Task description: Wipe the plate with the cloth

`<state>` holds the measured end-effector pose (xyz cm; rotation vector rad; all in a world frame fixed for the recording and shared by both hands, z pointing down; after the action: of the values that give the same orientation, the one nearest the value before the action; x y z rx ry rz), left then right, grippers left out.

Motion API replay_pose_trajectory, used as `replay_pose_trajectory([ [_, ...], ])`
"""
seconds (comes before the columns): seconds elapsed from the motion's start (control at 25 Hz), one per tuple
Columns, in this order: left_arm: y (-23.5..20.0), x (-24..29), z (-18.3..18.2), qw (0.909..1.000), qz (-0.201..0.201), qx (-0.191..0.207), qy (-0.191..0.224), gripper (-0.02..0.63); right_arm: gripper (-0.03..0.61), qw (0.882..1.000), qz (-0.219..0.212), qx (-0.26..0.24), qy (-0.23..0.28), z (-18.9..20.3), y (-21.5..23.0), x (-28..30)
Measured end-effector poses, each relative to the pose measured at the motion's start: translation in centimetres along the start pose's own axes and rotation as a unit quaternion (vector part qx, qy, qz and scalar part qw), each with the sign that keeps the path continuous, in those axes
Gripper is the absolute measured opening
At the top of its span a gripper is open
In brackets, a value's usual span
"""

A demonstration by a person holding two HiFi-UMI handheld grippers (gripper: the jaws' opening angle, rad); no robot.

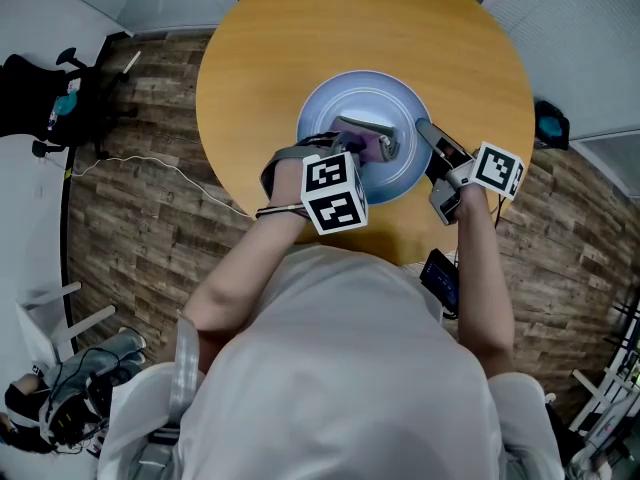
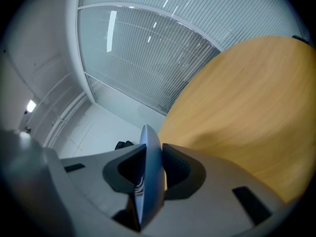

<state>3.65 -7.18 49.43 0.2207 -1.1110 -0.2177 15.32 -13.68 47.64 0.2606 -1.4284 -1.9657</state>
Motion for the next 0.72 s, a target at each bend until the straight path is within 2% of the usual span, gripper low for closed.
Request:
replay_pose_trajectory([
  [0.28, 1.3, 0.3, -0.1, 0.9992, 0.039, -0.009, 0.007, 0.069, 0.098, 1.0, 0.012, -0.002, 0.01, -0.3, 0.6, -0.4],
  [0.6, 2.6, 0.4, -0.5, 0.9963, 0.085, -0.008, 0.007, 0.071, 0.098, 1.0, 0.003, -0.009, 0.014, -0.6, 0.3, -0.5],
  [0.72, 3.3, 0.5, -0.3, 0.9941, 0.108, -0.006, 0.002, 0.069, 0.098, 1.0, 0.015, -0.011, 0.018, -0.6, 0.5, -0.6],
])
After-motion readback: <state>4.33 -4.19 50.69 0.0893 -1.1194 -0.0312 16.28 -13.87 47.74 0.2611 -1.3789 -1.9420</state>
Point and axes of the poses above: the fingertips, and each gripper's own axes: x forward along the fingers, y to its right, z out of its underside, the point moved 2 cm from there along -x, backward along the fingers, and after that the axes turned 5 degrees about x, right-handed, at the moved point
